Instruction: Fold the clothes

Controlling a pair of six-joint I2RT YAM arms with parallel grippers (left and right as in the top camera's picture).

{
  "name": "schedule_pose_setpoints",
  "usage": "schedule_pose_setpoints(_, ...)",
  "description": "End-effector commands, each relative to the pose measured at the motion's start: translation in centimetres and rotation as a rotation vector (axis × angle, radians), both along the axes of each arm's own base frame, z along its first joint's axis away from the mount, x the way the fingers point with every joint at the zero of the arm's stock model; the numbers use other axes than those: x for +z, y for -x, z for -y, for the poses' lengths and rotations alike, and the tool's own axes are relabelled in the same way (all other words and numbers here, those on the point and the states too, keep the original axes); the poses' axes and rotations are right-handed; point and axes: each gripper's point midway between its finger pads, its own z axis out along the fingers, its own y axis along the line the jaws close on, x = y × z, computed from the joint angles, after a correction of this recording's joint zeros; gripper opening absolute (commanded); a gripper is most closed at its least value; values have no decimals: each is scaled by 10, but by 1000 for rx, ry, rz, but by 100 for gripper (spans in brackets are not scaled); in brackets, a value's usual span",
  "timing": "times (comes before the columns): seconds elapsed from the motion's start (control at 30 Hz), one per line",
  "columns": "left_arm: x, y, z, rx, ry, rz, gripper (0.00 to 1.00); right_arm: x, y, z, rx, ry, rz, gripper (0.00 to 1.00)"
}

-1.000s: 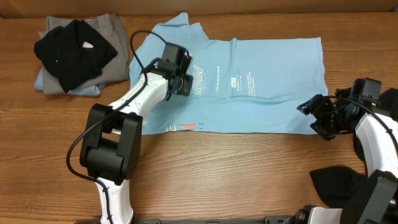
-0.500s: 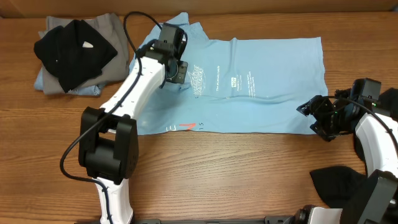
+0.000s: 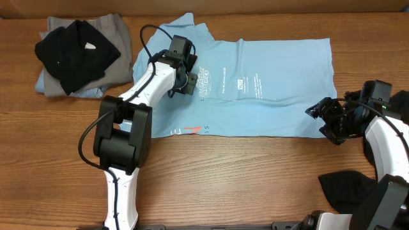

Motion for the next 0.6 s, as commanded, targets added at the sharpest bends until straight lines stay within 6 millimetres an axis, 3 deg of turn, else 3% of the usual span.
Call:
schedule_pose_setpoints(0.0, -16, -5, 7, -28, 26, 9, 4, 4, -6, 3, 4, 15, 16, 78)
schedule_pose_setpoints(0.17, 6, -32, 14, -14, 50, 109, 4, 4, -6, 3, 4, 15, 15, 79)
schedule_pose_setpoints(0.27, 22, -34, 14, -9, 51, 104, 5, 4, -5, 3, 5, 14, 11, 78)
schedule_pose_setpoints(0.57, 56, 11, 19, -51, 59, -66, 4, 4, -5, 3, 4, 15, 12, 79)
